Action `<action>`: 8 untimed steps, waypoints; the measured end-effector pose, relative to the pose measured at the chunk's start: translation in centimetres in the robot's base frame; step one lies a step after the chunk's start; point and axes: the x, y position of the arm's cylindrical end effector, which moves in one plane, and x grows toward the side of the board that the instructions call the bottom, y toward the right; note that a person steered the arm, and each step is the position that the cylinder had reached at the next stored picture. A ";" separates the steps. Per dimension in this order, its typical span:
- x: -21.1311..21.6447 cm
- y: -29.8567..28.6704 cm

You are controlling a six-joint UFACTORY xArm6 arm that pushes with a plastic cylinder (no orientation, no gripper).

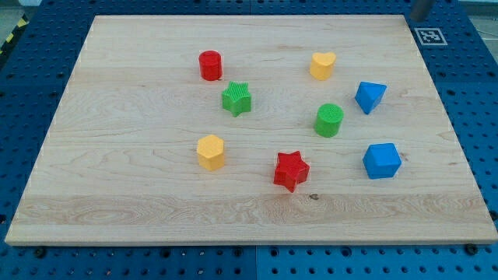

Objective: Push the yellow heart diagonal top right to the green star

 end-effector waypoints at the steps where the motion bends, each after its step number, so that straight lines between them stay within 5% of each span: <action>1: 0.9 -5.5; 5: 12.2 -6.8; 8: 15.1 -15.7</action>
